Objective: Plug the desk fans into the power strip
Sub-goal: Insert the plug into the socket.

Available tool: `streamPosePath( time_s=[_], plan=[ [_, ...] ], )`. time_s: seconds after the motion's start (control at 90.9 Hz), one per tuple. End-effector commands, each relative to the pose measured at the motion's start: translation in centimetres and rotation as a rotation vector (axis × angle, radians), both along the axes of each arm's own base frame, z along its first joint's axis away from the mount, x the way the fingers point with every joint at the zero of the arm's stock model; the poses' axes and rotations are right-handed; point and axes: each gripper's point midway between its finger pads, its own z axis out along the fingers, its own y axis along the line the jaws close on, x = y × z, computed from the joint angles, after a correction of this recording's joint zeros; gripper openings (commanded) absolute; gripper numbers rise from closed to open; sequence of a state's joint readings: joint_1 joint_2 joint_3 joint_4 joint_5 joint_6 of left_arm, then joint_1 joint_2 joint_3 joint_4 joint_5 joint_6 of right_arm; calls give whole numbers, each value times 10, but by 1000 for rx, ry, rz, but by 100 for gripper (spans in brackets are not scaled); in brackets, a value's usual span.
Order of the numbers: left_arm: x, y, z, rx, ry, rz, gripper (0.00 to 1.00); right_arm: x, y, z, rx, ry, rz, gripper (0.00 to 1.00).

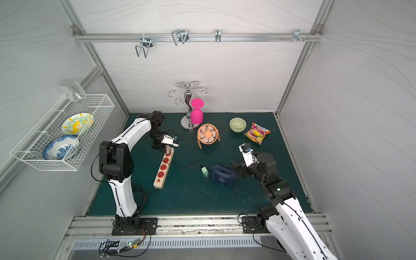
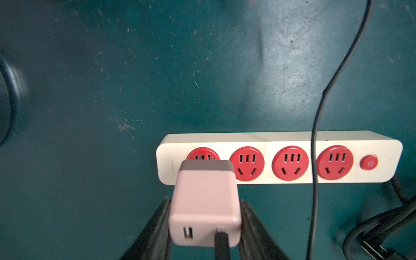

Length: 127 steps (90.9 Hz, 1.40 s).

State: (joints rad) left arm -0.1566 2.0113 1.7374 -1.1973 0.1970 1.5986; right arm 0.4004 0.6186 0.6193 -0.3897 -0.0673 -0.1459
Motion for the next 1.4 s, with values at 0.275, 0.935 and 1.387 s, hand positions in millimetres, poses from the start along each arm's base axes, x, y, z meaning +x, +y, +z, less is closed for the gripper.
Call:
streamPosePath(
  time_s=[0.275, 0.935, 1.387],
  plan=[
    [6, 2, -10, 24, 9, -4, 0, 2, 1, 3, 10, -18, 3, 99],
    [15, 1, -25, 43, -2, 14, 0, 2, 2, 3, 8, -23, 6, 99],
    [-2, -2, -52, 133, 95, 30, 0, 2, 0, 3, 4, -29, 1, 99]
  ],
)
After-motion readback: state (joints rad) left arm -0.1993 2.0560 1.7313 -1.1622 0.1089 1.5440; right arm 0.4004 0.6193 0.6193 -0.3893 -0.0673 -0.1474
